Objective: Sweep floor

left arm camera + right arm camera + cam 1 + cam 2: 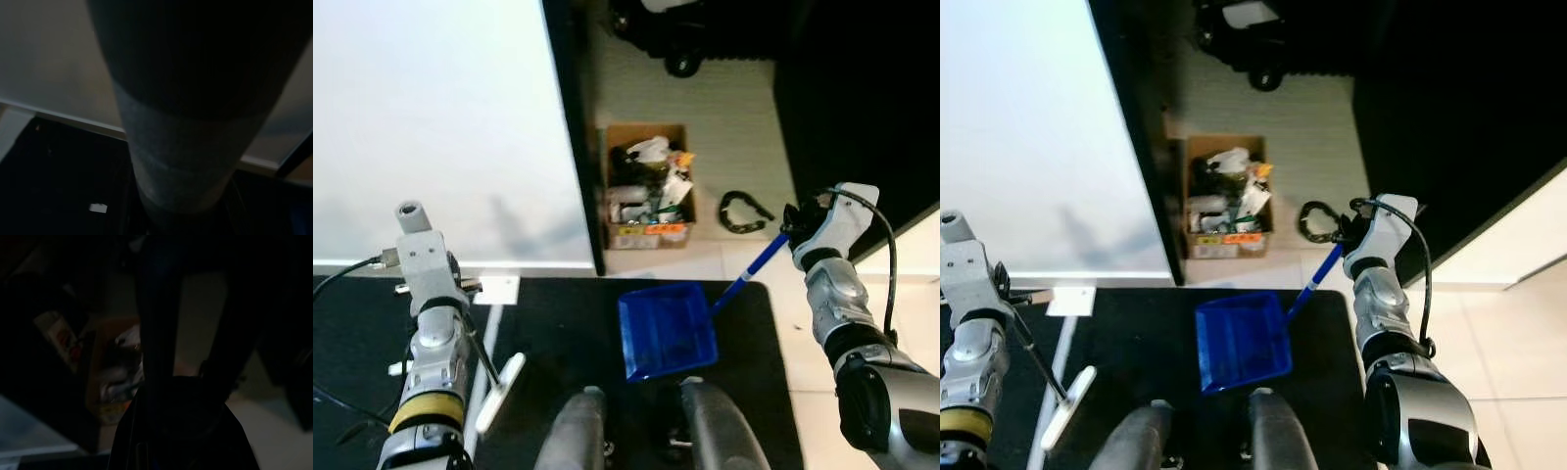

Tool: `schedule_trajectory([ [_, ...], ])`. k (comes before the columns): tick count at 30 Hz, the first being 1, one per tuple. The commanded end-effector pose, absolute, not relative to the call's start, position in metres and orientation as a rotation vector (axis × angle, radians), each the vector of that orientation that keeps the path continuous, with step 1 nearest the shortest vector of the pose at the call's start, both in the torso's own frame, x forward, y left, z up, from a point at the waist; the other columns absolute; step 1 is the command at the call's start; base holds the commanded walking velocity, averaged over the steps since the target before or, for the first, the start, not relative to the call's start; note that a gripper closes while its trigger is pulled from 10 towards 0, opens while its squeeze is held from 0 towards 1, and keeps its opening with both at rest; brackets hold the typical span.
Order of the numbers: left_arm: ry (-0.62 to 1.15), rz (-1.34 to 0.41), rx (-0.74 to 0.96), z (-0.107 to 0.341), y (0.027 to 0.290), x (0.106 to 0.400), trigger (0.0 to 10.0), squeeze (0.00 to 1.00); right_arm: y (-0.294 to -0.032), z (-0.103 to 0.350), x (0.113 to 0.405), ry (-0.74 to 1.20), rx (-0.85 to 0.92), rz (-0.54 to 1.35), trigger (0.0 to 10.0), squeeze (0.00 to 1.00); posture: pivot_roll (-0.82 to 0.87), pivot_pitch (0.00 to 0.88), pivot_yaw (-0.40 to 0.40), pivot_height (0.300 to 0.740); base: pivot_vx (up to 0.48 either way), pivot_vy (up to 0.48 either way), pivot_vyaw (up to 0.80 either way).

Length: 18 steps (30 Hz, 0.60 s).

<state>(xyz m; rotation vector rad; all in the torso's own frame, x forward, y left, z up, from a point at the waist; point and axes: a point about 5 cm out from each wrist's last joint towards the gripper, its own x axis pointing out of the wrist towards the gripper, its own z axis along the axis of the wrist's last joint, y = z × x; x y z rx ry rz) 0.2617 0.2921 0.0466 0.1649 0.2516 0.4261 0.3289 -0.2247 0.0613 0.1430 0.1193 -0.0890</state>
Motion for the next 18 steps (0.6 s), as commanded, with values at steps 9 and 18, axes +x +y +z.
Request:
schedule_trajectory([
  [9,0.238,0.422,0.199,0.0519,0.2962,0.2616,10.0,0.00,-0.2270,0.0657,0.3303,0.092,0.151,-0.099,10.0,0.00,0.09,0.112,-0.031,0.740,0.000,0.480,0.00],
  [18,0.239,0.418,0.200,0.0520,0.2957,0.2619,10.0,0.00,-0.2260,0.0647,0.3297,0.093,0.155,-0.100,10.0,0.00,0.09,0.110,-0.031,0.740,0.000,0.480,0.00],
])
